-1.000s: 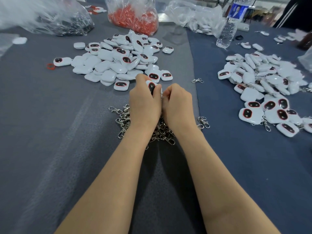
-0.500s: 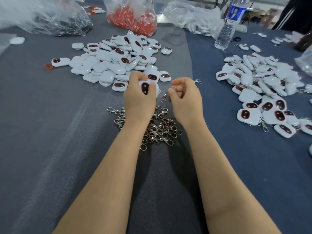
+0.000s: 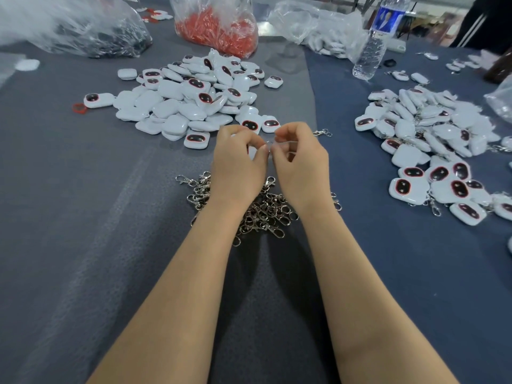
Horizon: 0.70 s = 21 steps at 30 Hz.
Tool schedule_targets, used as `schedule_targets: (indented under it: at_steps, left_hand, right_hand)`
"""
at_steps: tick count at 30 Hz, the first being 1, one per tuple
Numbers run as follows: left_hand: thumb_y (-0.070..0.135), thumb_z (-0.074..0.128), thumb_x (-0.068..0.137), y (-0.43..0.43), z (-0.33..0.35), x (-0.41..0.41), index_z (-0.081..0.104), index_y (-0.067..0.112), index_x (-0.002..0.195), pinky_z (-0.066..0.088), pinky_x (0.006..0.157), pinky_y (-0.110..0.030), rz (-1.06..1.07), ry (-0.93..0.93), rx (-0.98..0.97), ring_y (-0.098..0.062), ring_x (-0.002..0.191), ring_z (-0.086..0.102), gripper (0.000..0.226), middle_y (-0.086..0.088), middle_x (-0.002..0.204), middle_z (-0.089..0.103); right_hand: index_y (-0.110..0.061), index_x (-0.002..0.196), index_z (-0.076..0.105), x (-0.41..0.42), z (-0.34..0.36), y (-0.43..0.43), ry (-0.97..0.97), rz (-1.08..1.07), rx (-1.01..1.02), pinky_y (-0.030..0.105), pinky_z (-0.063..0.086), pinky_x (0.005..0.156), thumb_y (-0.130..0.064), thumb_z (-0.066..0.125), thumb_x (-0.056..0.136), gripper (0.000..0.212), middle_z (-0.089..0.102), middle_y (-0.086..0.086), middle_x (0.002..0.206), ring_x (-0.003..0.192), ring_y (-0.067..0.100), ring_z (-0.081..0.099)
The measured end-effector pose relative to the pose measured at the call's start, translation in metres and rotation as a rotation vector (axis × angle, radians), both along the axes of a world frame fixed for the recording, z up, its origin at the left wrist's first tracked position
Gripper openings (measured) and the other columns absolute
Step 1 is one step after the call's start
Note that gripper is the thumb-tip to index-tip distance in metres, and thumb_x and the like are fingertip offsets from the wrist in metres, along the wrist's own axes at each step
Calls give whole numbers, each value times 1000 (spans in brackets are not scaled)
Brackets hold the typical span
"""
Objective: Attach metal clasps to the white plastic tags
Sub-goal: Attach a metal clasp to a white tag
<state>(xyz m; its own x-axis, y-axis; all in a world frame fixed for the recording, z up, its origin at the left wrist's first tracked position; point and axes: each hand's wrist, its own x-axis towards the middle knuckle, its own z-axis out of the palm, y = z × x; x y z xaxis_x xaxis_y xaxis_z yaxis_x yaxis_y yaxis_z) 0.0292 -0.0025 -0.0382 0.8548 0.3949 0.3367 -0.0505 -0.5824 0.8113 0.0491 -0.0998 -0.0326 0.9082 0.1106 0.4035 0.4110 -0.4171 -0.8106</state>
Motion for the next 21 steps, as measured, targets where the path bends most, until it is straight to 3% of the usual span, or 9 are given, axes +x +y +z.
schedule_targets:
  at_steps: [2, 5, 13, 21]
  left_hand:
    - [14, 62, 88, 0, 1, 0, 64, 16, 86, 24, 76, 5, 2, -7, -39, -2, 97, 41, 3, -4, 119, 53]
    - [14, 63, 88, -2, 1, 0, 66, 14, 88, 23, 76, 7, 2, -17, -40, -1, 98, 41, 4, -4, 119, 53]
    - [14, 61, 89, -5, 3, -2, 66, 11, 88, 32, 82, -13, 16, -8, 26, -13, 110, 50, 6, -4, 124, 50]
    - [12, 58, 89, -4, 2, -2, 64, 9, 88, 38, 87, -25, 20, 3, 70, -12, 97, 47, 6, -5, 119, 48]
  right_hand:
    - [-11, 97, 58, 0, 0, 1, 21, -5, 19, 6, 41, 66, -3, 58, 89, 11, 59, -5, 89, 70, 0, 51]
    - [-14, 87, 57, -2, 0, 1, 19, -18, 55, 7, 41, 63, -1, 58, 88, 13, 53, -12, 73, 62, -1, 47]
    - [-13, 80, 55, -4, 0, 3, -30, -30, 58, 12, 41, 58, 2, 59, 85, 16, 52, -5, 69, 61, 5, 43]
    - [-11, 78, 55, -4, -1, 3, 11, 10, 28, 11, 39, 55, 1, 61, 84, 15, 49, -7, 64, 54, 3, 42]
